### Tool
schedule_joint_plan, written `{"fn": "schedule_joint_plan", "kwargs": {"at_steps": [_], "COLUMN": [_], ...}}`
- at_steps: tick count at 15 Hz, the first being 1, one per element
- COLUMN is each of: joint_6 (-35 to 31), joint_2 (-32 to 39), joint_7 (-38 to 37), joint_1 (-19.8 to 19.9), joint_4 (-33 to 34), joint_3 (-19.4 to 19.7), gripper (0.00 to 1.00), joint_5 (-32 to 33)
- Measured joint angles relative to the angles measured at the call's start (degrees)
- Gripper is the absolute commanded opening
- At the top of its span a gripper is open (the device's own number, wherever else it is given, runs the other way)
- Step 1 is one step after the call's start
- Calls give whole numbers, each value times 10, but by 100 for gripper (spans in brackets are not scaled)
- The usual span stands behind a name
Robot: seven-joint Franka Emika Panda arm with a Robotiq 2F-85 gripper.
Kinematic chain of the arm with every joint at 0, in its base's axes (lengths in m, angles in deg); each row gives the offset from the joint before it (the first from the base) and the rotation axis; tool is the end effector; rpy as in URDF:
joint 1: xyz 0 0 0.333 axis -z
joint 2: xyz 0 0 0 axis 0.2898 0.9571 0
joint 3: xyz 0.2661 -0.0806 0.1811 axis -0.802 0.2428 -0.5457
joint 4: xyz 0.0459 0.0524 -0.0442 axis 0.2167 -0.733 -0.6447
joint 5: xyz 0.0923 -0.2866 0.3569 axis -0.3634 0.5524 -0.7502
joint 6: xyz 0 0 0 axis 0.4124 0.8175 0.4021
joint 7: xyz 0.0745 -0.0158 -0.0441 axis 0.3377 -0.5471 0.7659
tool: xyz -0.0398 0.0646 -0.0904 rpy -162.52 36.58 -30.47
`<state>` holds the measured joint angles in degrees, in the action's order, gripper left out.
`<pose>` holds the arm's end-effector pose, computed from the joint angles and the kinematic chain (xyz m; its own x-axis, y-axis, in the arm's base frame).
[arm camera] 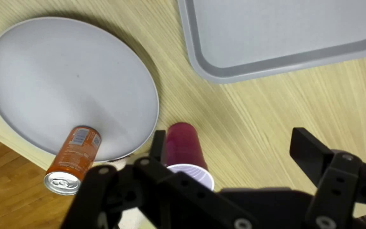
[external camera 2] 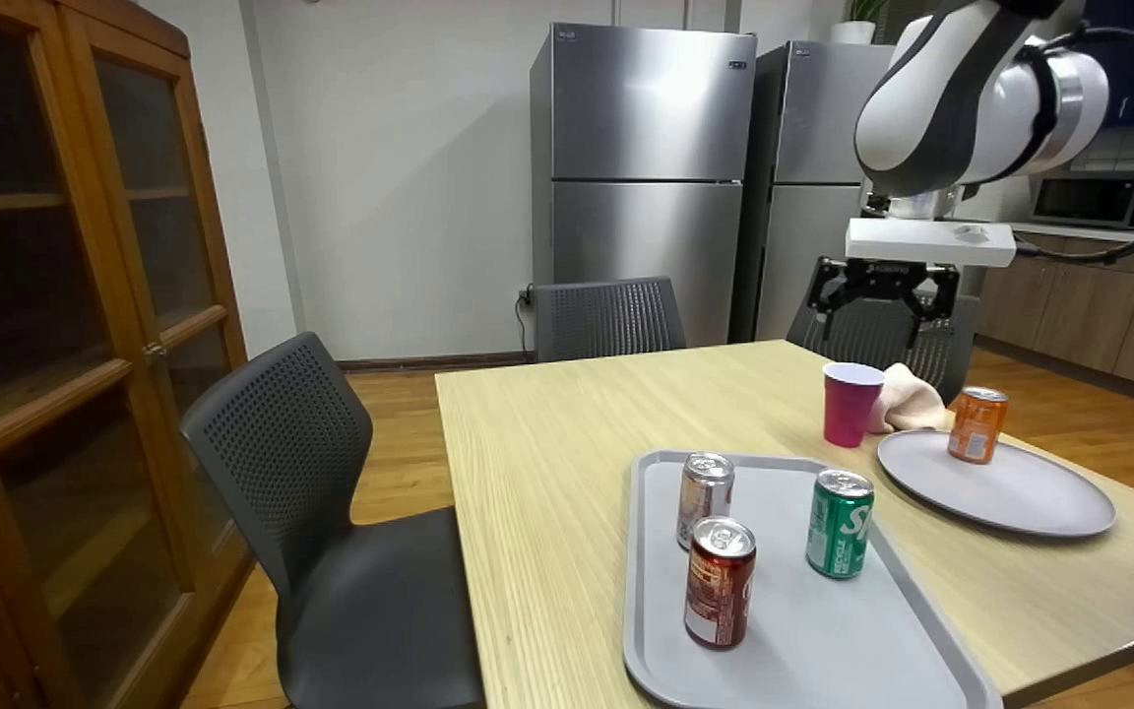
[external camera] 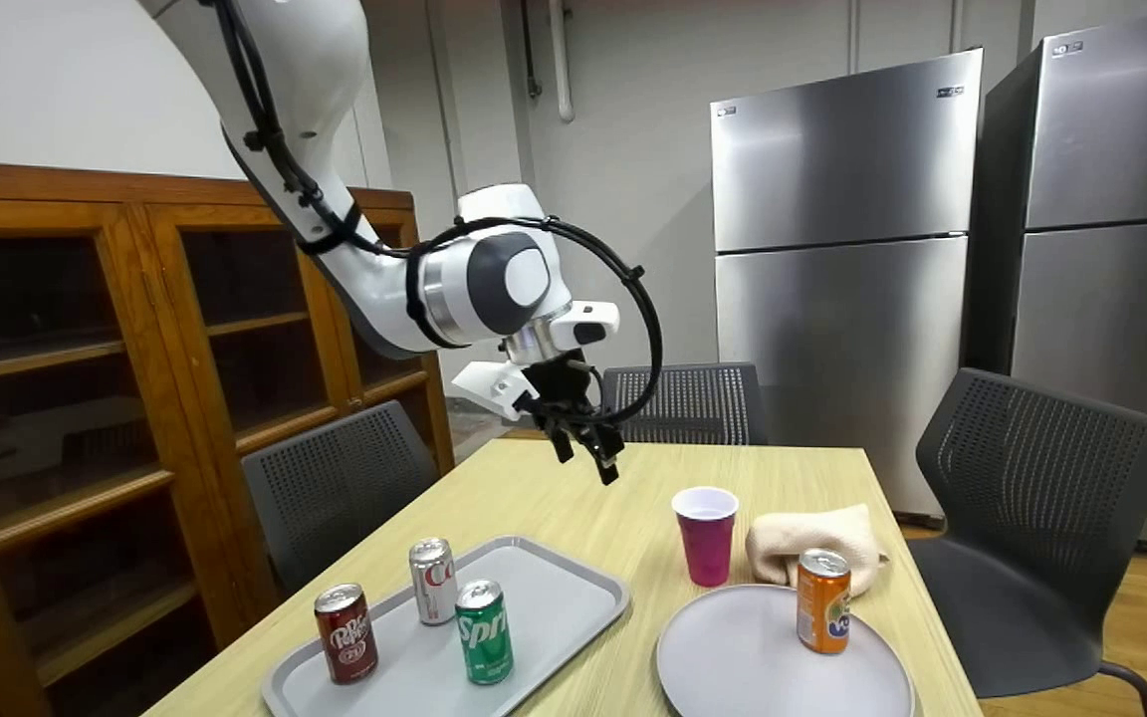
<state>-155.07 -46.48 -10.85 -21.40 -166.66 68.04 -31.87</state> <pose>0.5777 -0.1332 0.2324 0.8092 -0.5267 0.2604 -0.5495 -0.8353 0.0180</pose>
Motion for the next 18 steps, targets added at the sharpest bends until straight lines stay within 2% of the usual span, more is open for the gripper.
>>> {"fn": "schedule_joint_plan", "kwargs": {"at_steps": [6,13,18], "joint_6": [0,0,1], "joint_2": [-40,-53,-52], "joint_7": [-16,-16,-15], "joint_1": [-8,-25,-42], "joint_4": [-47,-73,-85], "joint_3": [-62,-139,-178], "gripper": [100,100,100], "joint_5": [37,40,40]}}
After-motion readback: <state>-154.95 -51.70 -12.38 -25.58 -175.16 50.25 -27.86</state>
